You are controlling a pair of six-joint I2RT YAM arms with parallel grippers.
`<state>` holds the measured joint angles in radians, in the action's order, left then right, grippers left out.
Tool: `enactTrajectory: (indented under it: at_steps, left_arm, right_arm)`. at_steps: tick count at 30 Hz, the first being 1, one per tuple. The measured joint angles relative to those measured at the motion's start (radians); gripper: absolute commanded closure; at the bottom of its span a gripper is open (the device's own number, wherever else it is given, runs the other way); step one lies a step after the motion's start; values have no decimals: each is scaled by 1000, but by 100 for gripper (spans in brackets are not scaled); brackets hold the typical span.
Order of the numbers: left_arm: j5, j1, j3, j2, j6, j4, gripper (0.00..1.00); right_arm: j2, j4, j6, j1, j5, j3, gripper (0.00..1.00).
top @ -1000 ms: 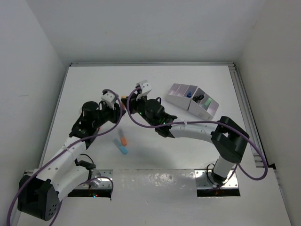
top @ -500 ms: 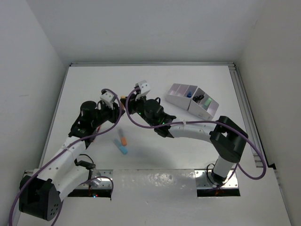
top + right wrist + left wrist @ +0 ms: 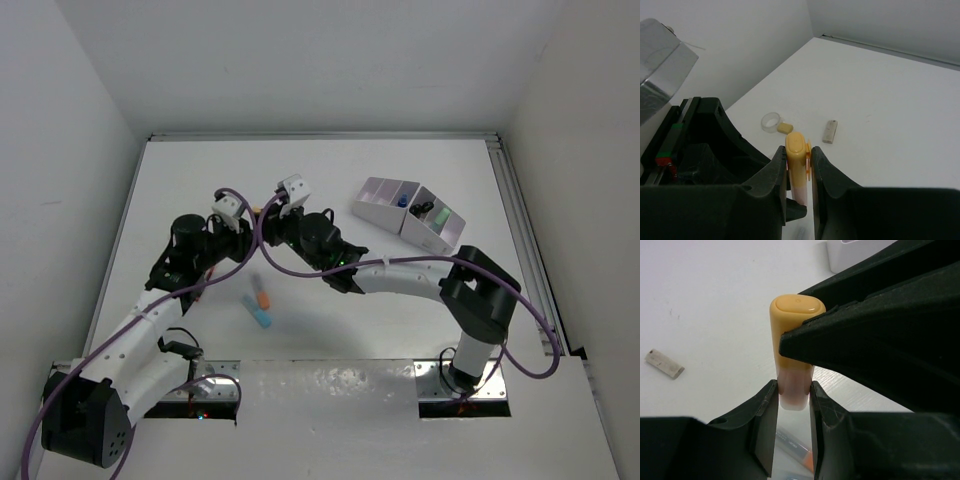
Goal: Sort the stationery into containers
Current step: Close the pen cap on the pen.
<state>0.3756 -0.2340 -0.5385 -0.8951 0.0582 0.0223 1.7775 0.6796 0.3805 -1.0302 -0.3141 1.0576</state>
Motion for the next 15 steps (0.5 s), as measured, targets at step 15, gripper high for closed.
enactTrajectory:
  at_steps: [15]
  left_arm:
    - [108,-2,0,23,-2,17,98]
  right_arm:
    - [-121,-76,97,18,0,-47,100]
